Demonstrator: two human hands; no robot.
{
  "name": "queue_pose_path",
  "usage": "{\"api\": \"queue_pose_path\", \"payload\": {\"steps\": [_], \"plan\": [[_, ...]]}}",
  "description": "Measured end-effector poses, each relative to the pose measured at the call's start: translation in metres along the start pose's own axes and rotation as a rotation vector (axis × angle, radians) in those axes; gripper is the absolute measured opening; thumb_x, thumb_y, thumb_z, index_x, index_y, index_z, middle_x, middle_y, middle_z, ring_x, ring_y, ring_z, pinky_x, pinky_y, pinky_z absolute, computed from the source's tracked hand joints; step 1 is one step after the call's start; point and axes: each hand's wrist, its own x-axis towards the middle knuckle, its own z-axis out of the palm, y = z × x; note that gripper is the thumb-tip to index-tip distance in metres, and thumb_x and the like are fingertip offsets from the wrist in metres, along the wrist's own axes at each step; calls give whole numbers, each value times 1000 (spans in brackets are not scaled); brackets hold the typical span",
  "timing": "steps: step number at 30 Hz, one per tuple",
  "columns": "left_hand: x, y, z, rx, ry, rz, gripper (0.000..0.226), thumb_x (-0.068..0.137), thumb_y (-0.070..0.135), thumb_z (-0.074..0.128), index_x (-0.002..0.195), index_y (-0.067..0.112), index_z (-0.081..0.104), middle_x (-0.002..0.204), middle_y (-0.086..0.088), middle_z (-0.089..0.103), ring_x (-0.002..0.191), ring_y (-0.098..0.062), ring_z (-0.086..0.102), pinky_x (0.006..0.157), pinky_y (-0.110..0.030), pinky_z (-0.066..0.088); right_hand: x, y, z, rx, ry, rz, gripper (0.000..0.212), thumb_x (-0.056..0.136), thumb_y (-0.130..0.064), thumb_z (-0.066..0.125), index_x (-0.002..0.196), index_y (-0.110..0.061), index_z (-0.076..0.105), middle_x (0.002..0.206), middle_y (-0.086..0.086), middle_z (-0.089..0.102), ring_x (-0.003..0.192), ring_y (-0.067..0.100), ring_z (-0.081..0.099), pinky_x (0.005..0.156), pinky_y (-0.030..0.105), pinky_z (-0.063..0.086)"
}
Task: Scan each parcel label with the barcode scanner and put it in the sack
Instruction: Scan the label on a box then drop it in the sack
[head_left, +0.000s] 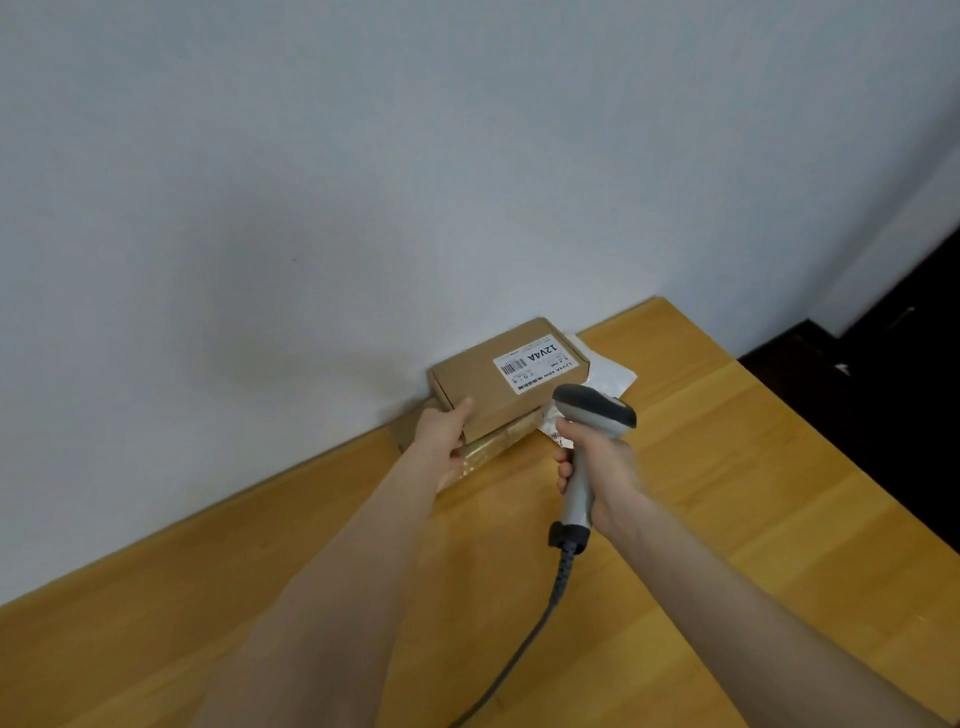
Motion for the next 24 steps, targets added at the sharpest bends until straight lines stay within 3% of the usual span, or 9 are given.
{"api": "queue_pose_path", "payload": {"steps": [2,4,6,8,12,17,20,24], "plan": [[10,0,5,-3,-17,-34,53,89,30,67,129,4,45,119,-10,55,101,-25,55,86,-41,53,8,5,0,3,-3,8,8,88,-14,68,85,-8,64,54,3,56,42,12,46,45,23,41],[13,0,10,-27,-42,-69,48,85,23,72,123,3,51,97,-7,57,89,-21,56,77,-34,51,12,9,0,6,-5,13,8,88,-14,69,84,-8,64,53,3,57,42,12,47,45,23,41],[13,-1,11,-46,-61,-89,42,84,17,73,119,3,55,77,-3,52,68,-14,48,65,-28,47,15,10,1,7,-1,14,9,87,-14,69,83,-8,64,52,2,57,42,12,47,45,24,42],[11,-2,8,-47,-81,-102,41,82,15,74,117,3,57,70,-1,49,60,-11,41,59,-24,43,15,11,-1,8,2,11,10,88,-14,69,82,-7,64,53,3,57,42,12,47,45,24,42],[-1,-7,-2,-104,-122,-107,46,79,18,76,119,5,58,76,-1,53,66,-10,47,61,-25,46,11,11,-7,30,-7,7,11,87,-12,69,81,-6,63,53,4,57,42,12,48,45,23,42],[-16,-26,-31,-266,-131,-35,52,79,16,77,124,4,54,115,-10,63,106,-23,62,77,-36,60,2,16,-10,33,-56,-3,13,86,-16,72,89,-5,67,56,4,59,45,12,51,48,25,45],[-30,-29,-50,-279,-118,29,54,81,12,74,128,2,52,112,-10,65,99,-24,66,75,-35,60,-17,20,-10,9,-93,-4,20,84,-23,74,94,-7,68,61,7,62,49,14,54,51,26,48],[-58,-37,-70,-303,-101,104,47,87,9,67,130,0,51,106,-5,67,92,-18,66,81,-33,56,-60,27,-11,-107,-157,-59,21,84,-26,75,83,-7,65,58,8,60,47,15,52,52,27,46]]}}
